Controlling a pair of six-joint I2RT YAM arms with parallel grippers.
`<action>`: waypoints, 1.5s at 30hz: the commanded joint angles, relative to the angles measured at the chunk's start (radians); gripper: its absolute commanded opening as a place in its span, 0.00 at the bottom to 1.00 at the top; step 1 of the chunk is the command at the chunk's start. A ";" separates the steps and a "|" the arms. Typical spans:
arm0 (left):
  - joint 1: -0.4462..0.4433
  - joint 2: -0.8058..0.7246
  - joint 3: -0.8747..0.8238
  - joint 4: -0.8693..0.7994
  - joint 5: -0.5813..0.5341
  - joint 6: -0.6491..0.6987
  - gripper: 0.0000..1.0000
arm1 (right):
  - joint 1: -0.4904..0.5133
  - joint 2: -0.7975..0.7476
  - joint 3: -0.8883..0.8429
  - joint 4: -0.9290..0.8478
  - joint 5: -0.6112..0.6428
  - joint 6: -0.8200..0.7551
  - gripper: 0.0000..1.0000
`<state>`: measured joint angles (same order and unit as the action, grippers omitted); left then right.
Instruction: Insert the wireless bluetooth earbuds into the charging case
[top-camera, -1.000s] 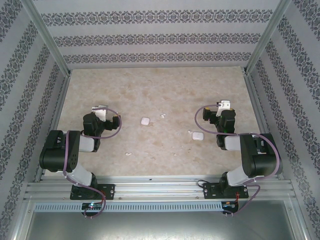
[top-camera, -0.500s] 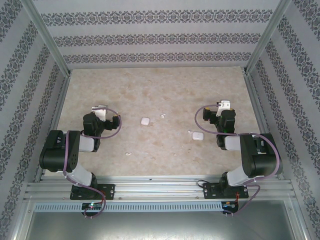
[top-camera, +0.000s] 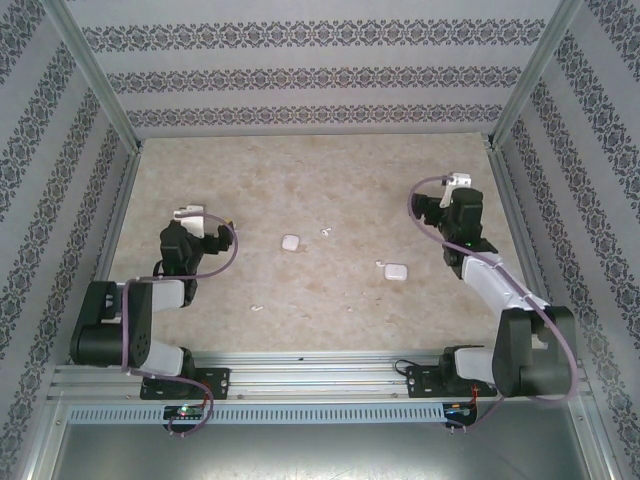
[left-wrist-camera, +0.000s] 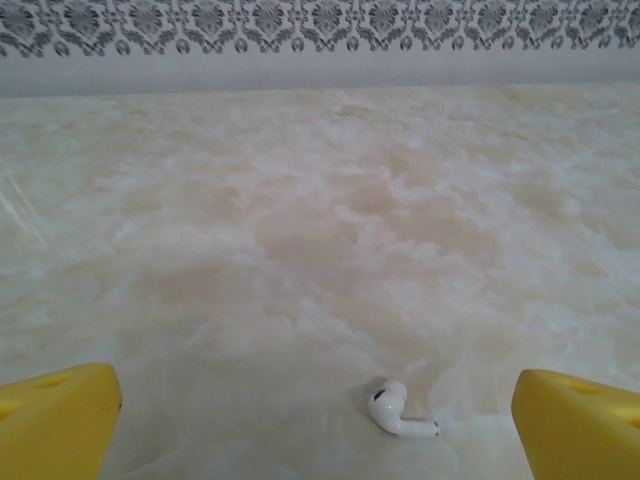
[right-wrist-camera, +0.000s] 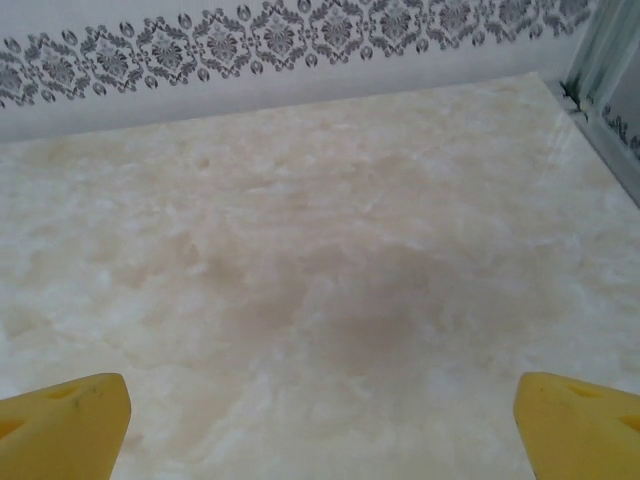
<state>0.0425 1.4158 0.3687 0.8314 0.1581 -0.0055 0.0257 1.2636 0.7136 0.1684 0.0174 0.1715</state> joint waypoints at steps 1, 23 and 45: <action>0.014 -0.081 0.090 -0.235 -0.082 -0.060 1.00 | 0.033 -0.027 0.092 -0.473 0.009 0.155 0.97; -0.054 -0.100 0.394 -0.880 0.455 -0.282 0.92 | 0.293 0.315 0.355 -1.067 -0.042 0.250 0.92; -0.227 -0.105 0.373 -0.906 0.427 -0.325 0.87 | 0.292 0.552 0.429 -1.028 -0.035 0.216 0.77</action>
<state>-0.1711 1.3163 0.7197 -0.0460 0.5758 -0.3054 0.3168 1.8023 1.1324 -0.8642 -0.0204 0.4015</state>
